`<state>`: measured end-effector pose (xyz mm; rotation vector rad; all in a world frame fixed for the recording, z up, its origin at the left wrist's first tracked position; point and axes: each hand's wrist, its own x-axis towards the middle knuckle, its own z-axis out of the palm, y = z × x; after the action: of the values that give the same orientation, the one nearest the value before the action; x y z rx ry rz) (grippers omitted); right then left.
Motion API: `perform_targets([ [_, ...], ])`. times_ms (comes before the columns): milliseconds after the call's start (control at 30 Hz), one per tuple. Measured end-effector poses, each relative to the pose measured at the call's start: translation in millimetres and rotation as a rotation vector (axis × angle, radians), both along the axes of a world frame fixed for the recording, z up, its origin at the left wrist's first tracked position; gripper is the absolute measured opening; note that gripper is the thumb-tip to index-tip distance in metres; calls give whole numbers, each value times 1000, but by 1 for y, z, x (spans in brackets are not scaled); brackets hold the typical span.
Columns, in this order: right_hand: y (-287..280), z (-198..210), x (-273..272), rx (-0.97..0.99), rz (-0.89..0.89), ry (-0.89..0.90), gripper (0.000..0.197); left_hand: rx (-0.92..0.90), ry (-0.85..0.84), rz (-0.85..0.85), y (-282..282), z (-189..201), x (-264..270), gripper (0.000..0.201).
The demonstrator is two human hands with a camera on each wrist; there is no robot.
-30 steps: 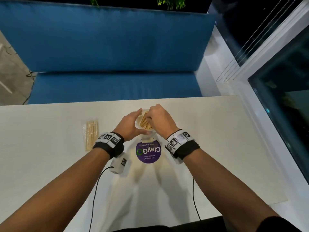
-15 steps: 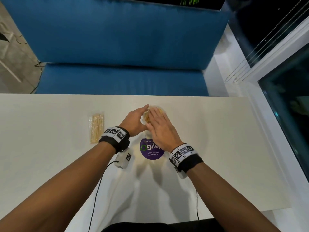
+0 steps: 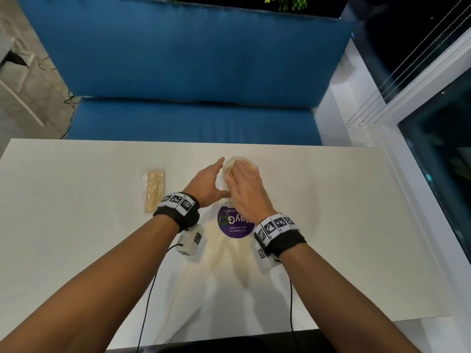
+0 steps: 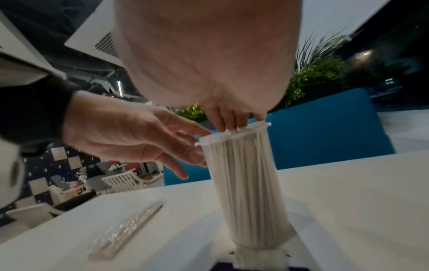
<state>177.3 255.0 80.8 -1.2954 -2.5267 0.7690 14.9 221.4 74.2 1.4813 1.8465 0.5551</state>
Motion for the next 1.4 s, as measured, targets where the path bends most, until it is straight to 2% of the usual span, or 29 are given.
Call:
perform_targets([
  [67, -5, 7, 0, 69, -105, 199, 41, 35, 14, 82, -16, -4, -10, 83],
  [133, -14, 13, -5, 215, -165, 318, 28, 86, 7, 179, -36, -8, -26, 59],
  [200, -26, 15, -16, 266, -178, 416, 26, 102, -14, 266, -54, -11, -47, 42],
  [267, -40, 14, -31, 217, -177, 469, 26, 78, -37, 353, -69, -17, -73, 34],
  [367, -62, 4, -53, 102, -165, 458, 26, -24, 37, 467, -85, -36, -111, 36],
  [433, -76, -7, -69, 21, -160, 415, 28, -110, 95, 539, -93, -52, -131, 47],
  [533, -94, -26, -93, -126, -185, 355, 30, -207, 62, 643, -100, -74, -147, 65],
  [733, -114, -56, -118, -294, -258, 248, 32, -298, 37, 617, -84, -87, -151, 76],
  [833, -116, -66, -122, -317, -291, 228, 30, -375, 83, 463, -89, -90, -156, 53],
  [900, -116, -66, -123, -348, -334, 231, 30, -315, 77, 397, -101, -91, -158, 34],
  [1033, -110, -55, -125, -416, -478, 273, 45, -176, -99, 289, -128, -87, -164, 16],
  [1133, -102, -44, -121, -449, -505, 264, 62, -166, -286, 205, -140, -80, -165, 20],
  [1167, -100, -40, -118, -451, -485, 243, 59, -164, -339, 203, -142, -77, -164, 22],
  [1267, -98, -27, -104, -421, -365, 249, 25, -178, -452, 203, -144, -61, -157, 23],
  [1400, -104, -8, -88, -465, -393, 391, 18, -189, -523, 232, -143, -44, -143, 25],
])
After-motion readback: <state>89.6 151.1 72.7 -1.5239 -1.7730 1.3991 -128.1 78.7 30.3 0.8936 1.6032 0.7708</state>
